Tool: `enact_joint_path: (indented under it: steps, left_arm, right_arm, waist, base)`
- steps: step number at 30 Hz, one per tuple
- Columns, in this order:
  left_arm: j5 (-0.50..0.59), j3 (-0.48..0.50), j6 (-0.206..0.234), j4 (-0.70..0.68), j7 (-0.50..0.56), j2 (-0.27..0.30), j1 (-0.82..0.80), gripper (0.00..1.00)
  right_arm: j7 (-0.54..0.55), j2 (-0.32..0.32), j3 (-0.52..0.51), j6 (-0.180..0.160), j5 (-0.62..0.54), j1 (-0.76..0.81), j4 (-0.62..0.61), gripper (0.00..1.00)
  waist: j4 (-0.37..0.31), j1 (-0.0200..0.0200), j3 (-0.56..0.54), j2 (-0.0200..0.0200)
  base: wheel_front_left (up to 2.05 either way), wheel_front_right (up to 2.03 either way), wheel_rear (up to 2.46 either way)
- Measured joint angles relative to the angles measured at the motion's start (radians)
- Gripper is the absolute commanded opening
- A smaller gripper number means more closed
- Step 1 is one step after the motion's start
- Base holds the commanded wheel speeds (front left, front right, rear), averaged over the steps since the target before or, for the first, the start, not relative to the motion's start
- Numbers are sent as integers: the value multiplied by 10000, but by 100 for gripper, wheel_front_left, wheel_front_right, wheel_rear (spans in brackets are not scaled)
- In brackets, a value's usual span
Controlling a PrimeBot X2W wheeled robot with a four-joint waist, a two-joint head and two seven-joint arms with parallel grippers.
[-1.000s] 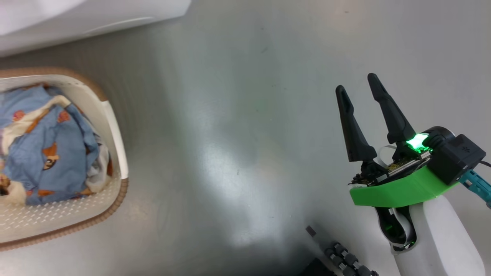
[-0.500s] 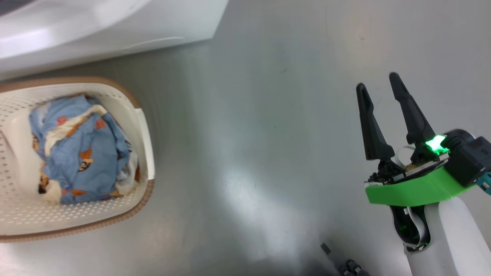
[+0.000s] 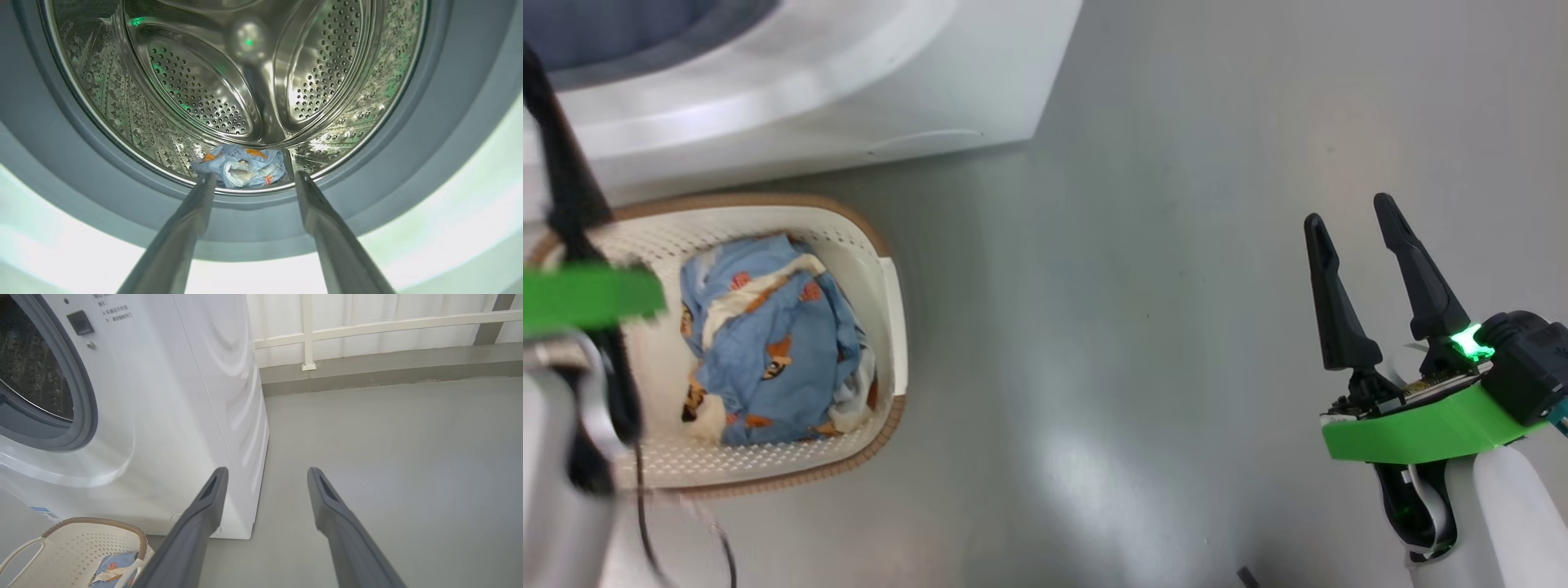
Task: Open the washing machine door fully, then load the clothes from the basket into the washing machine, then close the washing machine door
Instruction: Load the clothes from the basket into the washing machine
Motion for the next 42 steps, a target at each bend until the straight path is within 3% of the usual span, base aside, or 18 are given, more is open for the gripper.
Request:
enact_joint_path:
  steps: [12, 21, 42]
  left_arm:
    - [276, -311, 744, -1755, -244, -389, 3391, 100]
    - [322, -698, 711, -1889, -311, -928, 4880, 100]
    - [341, -1028, -608, -988, -343, -1739, 6515, 100]
  right_arm:
    - [0, -167, -121, 0, -75, 742, 130, 100]
    - [0, -151, -150, 0, -125, 1562, 418, 100]
    - [2, 77, 96, 0, -307, 3283, 1005, 100]
  waist:
    - [380, -1, -1211, -1]
    - [695, 0, -2400, 0]
    - [1187, 0, -5197, 0]
  base:
    - [0, 0, 0]
    - [0, 0, 0]
    - [0, 0, 0]
